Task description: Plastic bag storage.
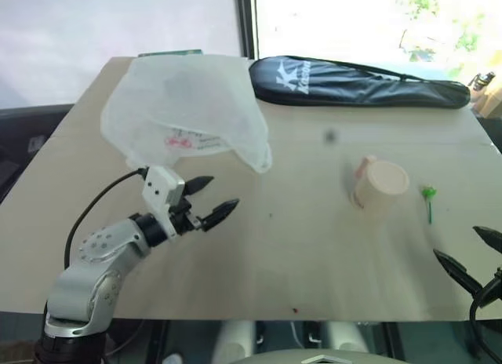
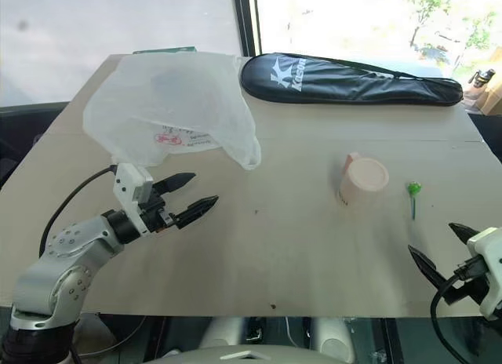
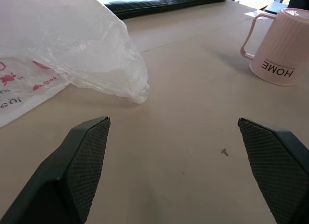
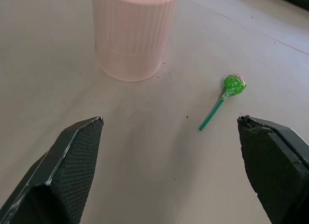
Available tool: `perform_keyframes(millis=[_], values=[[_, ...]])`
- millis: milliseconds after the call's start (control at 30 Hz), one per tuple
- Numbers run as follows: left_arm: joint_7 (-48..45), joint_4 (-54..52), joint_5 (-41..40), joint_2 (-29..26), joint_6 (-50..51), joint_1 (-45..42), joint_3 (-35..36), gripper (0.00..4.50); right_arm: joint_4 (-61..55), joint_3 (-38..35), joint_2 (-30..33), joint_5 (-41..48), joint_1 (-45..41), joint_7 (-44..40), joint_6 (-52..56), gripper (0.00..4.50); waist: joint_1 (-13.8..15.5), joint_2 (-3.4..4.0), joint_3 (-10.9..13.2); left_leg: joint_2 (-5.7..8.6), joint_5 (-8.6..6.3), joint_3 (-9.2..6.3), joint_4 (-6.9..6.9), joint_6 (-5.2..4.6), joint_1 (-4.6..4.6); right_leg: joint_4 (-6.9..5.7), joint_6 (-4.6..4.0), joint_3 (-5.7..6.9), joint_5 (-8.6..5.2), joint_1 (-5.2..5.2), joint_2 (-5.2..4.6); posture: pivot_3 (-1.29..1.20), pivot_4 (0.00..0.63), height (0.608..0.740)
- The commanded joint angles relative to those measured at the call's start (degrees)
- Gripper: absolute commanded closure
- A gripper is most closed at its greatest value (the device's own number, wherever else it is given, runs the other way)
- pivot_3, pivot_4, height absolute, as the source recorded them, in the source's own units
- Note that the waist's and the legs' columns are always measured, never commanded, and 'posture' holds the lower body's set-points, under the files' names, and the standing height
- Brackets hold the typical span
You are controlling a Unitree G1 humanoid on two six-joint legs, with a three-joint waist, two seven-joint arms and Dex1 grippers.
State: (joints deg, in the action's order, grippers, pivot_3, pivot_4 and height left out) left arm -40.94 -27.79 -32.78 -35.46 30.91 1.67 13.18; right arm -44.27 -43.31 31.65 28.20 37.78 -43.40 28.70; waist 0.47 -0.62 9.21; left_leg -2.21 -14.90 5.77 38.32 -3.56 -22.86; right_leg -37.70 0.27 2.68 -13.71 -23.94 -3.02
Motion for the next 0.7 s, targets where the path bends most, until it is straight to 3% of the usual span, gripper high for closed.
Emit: perform_keyframes(millis=[33,133,300,400,500,600,700], values=[[0.4,0.6,0.8,-0.1,-2.2,-2.3,0.5,0.08,-1.1,1.2,0.5,0.1,-1.9,1.7,-0.8,0.0,0.2,-0.01,0.0,0.0,0.0,0.0,0.0,0.0,0.0,0.0,0.01,0.0,-0.01,0.0,0.01,0.0,0.15,0.74],[2.7,2.5,3.6,0.7,-3.1,-6.2,-1.5,0.08,-4.9,3.9,-0.1,1.6,-4.5,4.5,0.2,0.0,0.4,-0.12,0.1,0.02,-0.1,-0.01,0.03,-0.14,-0.03,0.02,0.28,0.01,-0.16,0.01,0.03,0.0,0.15,0.74],[5.5,7.9,9.9,-0.4,-6.5,-12.3,-2.5,0.08,-13.4,7.2,0.3,7.0,-4.9,2.2,-3.3,0.0,0.4,-0.21,0.0,0.03,-0.1,-0.02,0.07,-0.16,0.1,-0.04,0.35,0.02,-0.17,0.13,0.03,0.0,0.15,0.74],[7.7,13.5,19.3,-4.7,-13.0,-16.4,-3.3,0.08,-15.7,10.0,3.0,10.2,-5.4,1.8,-4.8,0.0,0.3,-0.29,0.1,0.03,-0.1,-0.02,0.07,-0.16,0.1,-0.05,0.35,0.03,-0.16,0.13,0.05,0.0,0.15,0.74],[7.6,22.4,30.0,-11.1,-27.9,-20.2,-5.6,0.08,-15.7,12.0,5.8,13.0,-7.7,3.2,-5.4,0.0,0.3,-0.42,0.1,0.03,-0.1,-0.01,0.06,-0.16,0.09,-0.02,0.35,0.04,-0.16,0.12,0.08,0.0,0.15,0.74],[8.0,26.4,33.0,-12.4,-34.4,-21.6,-6.1,0.08,-15.7,12.9,6.8,13.3,-8.8,4.7,-5.3,0.0,0.4,-0.43,0.1,0.05,-0.13,0.01,0.05,-0.19,0.08,0.0,0.12,0.04,-0.03,0.12,-0.02,0.0,0.15,0.74],[13.1,31.3,42.4,-14.4,-39.7,-24.0,-8.5,0.08,-15.7,13.5,5.9,12.0,-7.5,4.3,-6.3,0.0,0.8,-0.5,0.1,0.06,-0.17,0.01,0.05,-0.26,0.01,0.08,0.12,0.12,-0.03,0.13,-0.11,0.0,0.15,0.74]])
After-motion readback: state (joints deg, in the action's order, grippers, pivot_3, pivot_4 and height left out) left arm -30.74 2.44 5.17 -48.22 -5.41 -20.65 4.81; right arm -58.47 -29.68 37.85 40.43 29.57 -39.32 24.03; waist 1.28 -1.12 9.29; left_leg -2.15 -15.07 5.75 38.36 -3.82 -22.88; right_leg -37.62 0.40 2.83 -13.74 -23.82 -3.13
